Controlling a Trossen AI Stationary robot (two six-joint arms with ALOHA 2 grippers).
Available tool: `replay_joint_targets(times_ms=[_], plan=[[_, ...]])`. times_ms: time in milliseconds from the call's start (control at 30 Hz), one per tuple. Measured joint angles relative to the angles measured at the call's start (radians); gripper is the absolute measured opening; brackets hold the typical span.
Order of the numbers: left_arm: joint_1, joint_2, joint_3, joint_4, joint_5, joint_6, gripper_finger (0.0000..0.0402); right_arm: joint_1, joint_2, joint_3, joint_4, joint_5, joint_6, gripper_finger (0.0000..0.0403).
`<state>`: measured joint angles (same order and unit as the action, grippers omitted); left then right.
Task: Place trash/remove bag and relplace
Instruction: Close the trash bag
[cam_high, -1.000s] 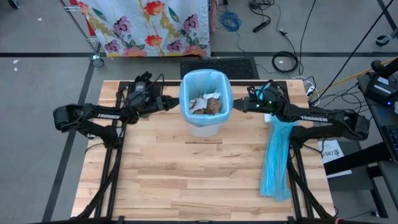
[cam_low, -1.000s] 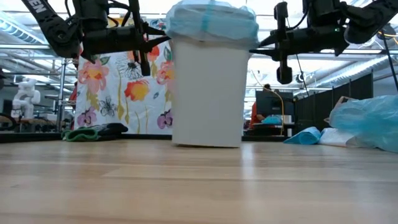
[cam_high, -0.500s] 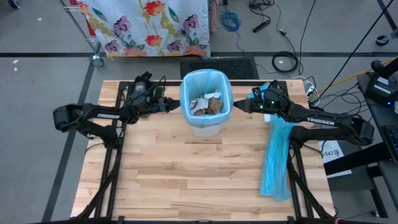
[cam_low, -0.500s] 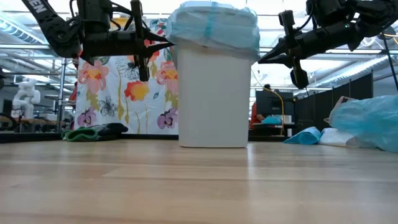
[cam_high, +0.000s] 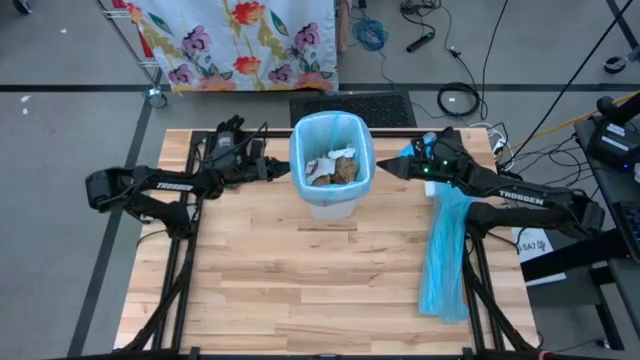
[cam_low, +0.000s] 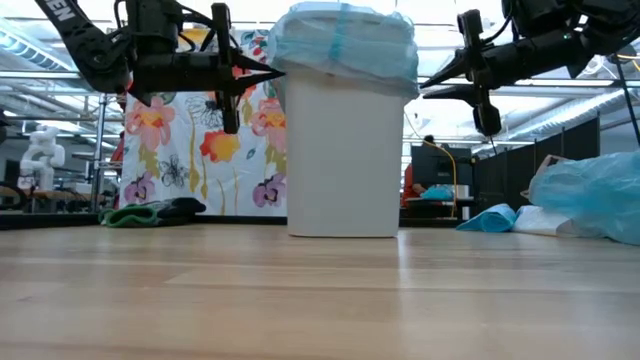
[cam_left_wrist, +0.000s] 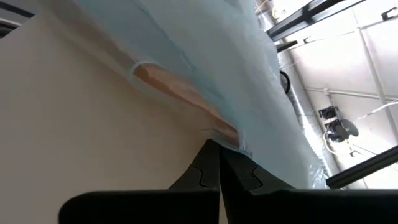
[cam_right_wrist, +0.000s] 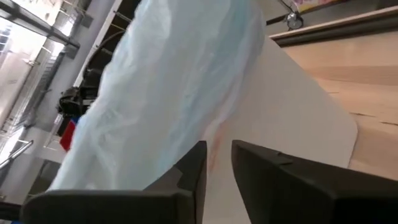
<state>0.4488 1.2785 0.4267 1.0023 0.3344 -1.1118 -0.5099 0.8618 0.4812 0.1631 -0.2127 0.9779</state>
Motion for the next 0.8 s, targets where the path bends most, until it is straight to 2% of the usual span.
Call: replay_joint_targets(times_ms=[333, 433, 800], plan=[[0.0, 0.0, 0.0, 0.0, 0.0, 0.002, 0.0, 0.001, 0.061, 0.0, 0.124, -0.024, 0.005, 0.0071], [0.0, 0.0, 0.0, -0.001, 0.0, 0.002, 0.0, 0.001, 0.088, 0.0, 0.124, -0.055, 0.006, 0.0071], [0.0, 0.0, 0.0, -0.002, 0.0, 0.002, 0.0, -0.018, 0.119, 0.0, 0.137, -0.066, 0.014, 0.007]])
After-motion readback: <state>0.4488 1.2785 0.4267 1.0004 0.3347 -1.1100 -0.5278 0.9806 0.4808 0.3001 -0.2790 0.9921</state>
